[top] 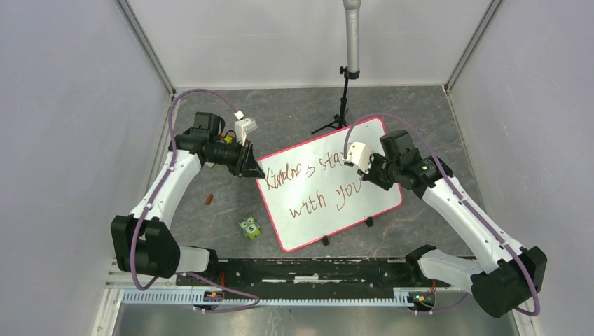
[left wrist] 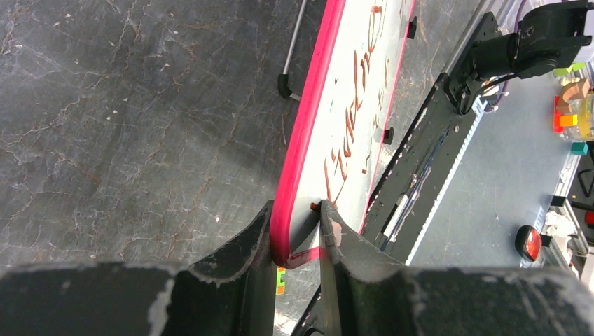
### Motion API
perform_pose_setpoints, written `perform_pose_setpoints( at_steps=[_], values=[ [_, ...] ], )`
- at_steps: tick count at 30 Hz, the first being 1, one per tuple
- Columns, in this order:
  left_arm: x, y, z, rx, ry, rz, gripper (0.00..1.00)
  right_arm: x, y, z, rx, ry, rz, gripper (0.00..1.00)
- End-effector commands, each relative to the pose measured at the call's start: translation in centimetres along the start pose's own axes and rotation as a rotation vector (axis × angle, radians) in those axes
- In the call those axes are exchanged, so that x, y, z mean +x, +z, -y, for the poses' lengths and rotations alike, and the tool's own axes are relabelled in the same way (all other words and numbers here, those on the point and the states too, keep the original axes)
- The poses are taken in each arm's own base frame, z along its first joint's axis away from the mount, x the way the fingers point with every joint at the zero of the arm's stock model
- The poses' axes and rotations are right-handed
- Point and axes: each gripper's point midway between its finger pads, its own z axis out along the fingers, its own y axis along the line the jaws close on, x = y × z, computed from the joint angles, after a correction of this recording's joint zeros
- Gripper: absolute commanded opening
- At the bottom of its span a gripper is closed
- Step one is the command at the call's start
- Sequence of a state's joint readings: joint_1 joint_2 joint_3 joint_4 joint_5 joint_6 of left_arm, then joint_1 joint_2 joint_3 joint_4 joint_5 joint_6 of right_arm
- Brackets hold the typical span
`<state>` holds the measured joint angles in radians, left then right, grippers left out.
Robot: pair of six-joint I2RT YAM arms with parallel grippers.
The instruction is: Write a sentence on the whiteboard
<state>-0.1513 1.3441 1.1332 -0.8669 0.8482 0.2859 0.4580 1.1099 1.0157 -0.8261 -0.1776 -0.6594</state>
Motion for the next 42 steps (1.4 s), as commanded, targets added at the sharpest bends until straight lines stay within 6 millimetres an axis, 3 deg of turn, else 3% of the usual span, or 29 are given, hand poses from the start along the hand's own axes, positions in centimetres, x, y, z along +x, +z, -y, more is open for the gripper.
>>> perform_pose_setpoints(
  at_steps=[1,12,17,23,30,37,42],
  values=[
    [0.3,0.5,-1.0,-0.034,0.032,-0.021,0.02,-1.6,-0.5,1.5,0.049,-0.007,0.045,0.00],
    [0.2,0.5,-1.0,-0.034,0.033,-0.023,0.02,1.6,0.7,-1.4,-0.027,0.005,-0.013,0.00],
    [0.1,0.4,-0.9,-0.032,0.034,-0.025,0.03,2.5,0.8,-1.9,-0.027,0.003,-0.034,0.00],
    [0.3,0.4,-0.9,-0.034,0.035,-0.026,0.03,2.2,0.1,-1.4,-0.013,-0.006,-0.040,0.00],
    [0.2,0.4,-0.9,-0.032,0.042,-0.024,0.02,0.0,-1.8,-1.0,-0.028,-0.010,0.009,0.00],
    [0.0,0.4,-0.6,-0.019,0.044,-0.017,0.03,0.1,-2.4,-0.9,-0.013,0.009,0.006,0.00],
    [0.1,0.4,-0.6,-0.017,0.043,-0.019,0.02,1.4,-1.8,-1.2,0.000,0.021,-0.032,0.00]
  ],
)
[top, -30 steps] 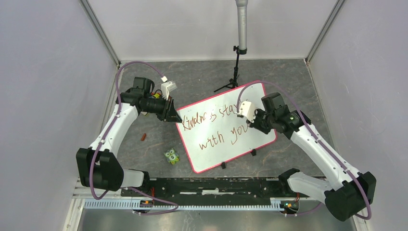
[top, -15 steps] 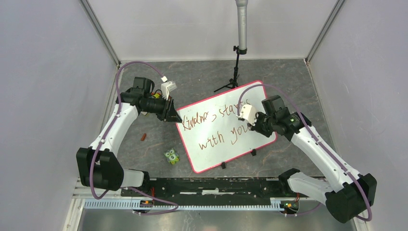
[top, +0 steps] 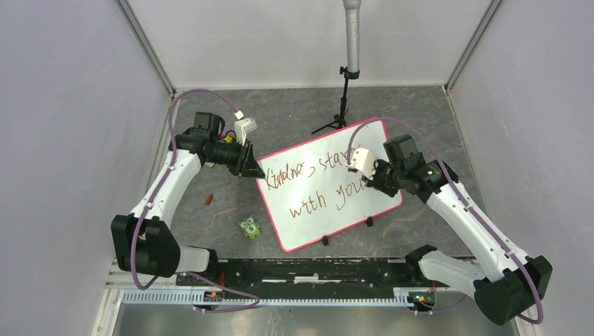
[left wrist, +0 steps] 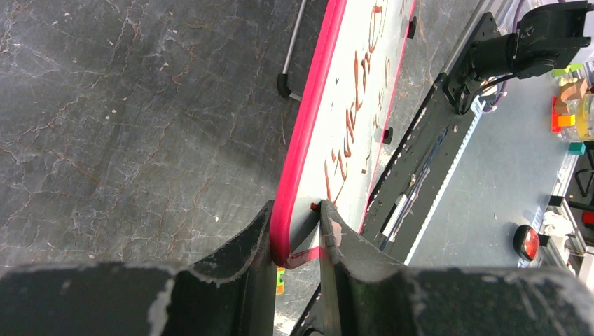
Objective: Write a sentence on the whiteboard
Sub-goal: Write a sentence on the whiteboard, then put down the whiteboard on the whiteboard stand.
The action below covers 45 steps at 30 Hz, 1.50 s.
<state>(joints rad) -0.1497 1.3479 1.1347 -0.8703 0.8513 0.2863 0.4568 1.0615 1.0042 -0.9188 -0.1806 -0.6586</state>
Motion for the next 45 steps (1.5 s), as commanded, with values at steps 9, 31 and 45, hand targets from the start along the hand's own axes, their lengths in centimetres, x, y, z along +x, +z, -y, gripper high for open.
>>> perform_pose_setpoints(
  at_steps=[9,31,45],
  values=[
    [0.4,0.3,-0.6,-0.029,0.051,-0.021,0.02,0.8,0.5,1.3,0.070,0.012,-0.024,0.00],
    [-0.1,0.1,-0.6,-0.042,0.043,-0.010,0.26,-4.1,-2.1,1.3,-0.004,-0.021,0.124,0.00],
    [-7.2,-7.8,0.2,-0.187,0.076,0.228,0.94,-14.2,-5.1,5.0,-0.024,0.022,0.382,0.00]
  ],
)
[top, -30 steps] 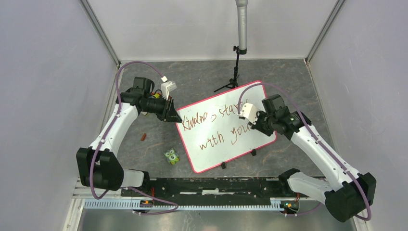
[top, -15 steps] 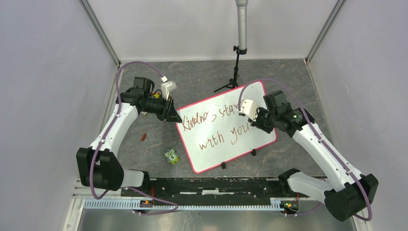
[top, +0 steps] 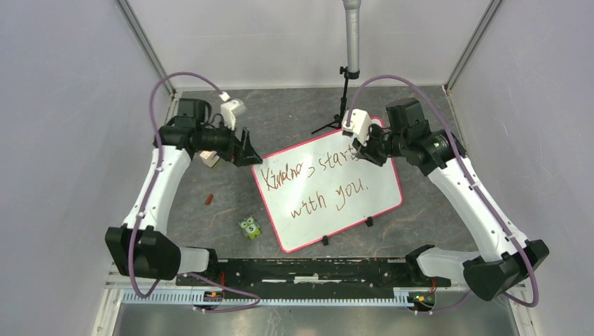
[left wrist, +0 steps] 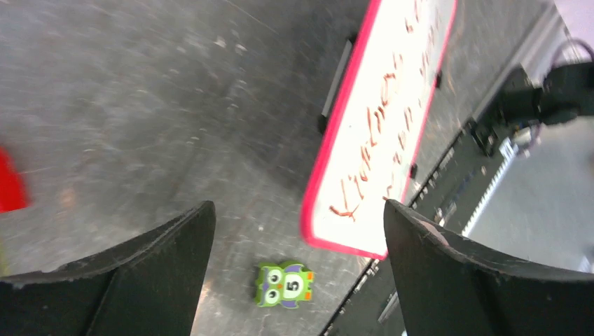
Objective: Write a sentence on the whiteboard
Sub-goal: Put down the whiteboard on the whiteboard stand, then pick up the pen cap from the corner of the board.
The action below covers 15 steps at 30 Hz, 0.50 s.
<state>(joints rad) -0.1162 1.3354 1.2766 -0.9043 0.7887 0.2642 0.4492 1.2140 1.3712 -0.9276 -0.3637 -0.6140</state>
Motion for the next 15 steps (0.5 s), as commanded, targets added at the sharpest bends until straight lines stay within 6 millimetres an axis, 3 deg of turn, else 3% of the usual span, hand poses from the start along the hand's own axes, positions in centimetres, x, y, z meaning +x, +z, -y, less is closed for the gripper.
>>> perform_pose_setpoints(
  at_steps=[1,4,9,15],
  values=[
    [-3.7,-5.6,-0.7,-0.113,0.019,0.166,0.96,-4.2,0.1,1.1,-0.015,0.036,0.126,0.00],
    [-1.9,-7.8,-3.6,-0.221,0.002,0.128,0.96,-4.9,0.6,1.5,-0.017,0.059,0.157,0.00],
    [5.5,-9.1,-7.9,-0.303,-0.083,-0.026,0.84,-5.5,1.2,2.2,-0.024,0.101,0.192,0.00],
    [12.0,-8.2,-10.8,-0.339,-0.103,-0.176,0.75,-5.2,2.1,3.3,-0.048,0.163,0.182,0.00]
  ],
)
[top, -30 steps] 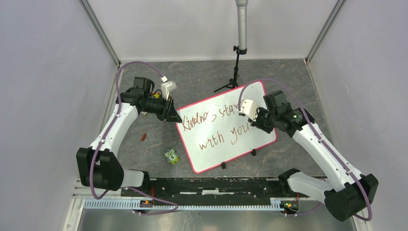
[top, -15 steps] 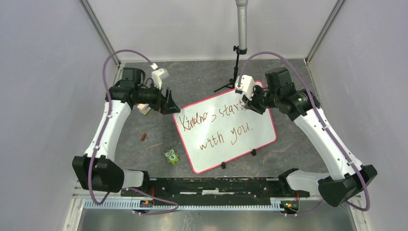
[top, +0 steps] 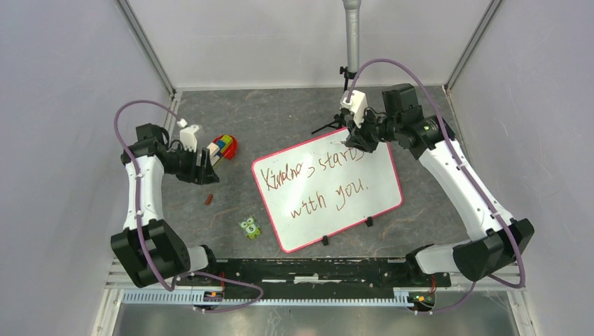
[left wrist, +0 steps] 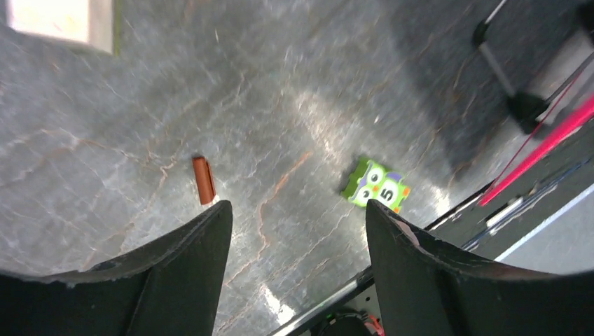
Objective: Write a sentence on the whiteboard
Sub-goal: Pick up the pen cap from the corner of the board.
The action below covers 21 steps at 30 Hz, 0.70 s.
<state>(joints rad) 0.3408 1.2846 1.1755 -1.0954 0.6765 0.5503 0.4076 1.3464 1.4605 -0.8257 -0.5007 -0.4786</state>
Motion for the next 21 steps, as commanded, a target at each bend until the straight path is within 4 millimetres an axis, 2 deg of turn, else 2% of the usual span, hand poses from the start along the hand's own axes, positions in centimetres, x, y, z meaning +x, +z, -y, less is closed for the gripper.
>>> perform_pose_setpoints(
  at_steps=[1,4,6,12,15,21],
  values=[
    [4.4,1.4,-2.2,-0.029,0.099,-0.142,0.74,-1.9,0.0,1.1,-0.003,0.037,0.062,0.00],
    [6.3,2.4,-3.6,-0.058,0.115,-0.202,0.73,-1.0,0.1,1.2,-0.010,0.046,0.040,0.00],
    [6.8,2.9,-4.4,-0.076,0.124,-0.221,0.72,-0.5,0.0,1.4,0.001,0.061,0.032,0.00],
    [7.6,4.5,-3.8,-0.018,0.095,-0.205,0.68,-1.4,-0.8,1.6,0.007,0.043,0.048,0.00],
    [8.2,5.1,-3.8,-0.014,0.110,-0.198,0.68,-1.1,-1.0,1.5,0.024,0.042,0.053,0.00],
    [10.5,7.0,-5.8,-0.082,0.131,-0.257,0.64,-1.1,-1.9,1.3,0.044,0.036,0.042,0.00]
  ],
)
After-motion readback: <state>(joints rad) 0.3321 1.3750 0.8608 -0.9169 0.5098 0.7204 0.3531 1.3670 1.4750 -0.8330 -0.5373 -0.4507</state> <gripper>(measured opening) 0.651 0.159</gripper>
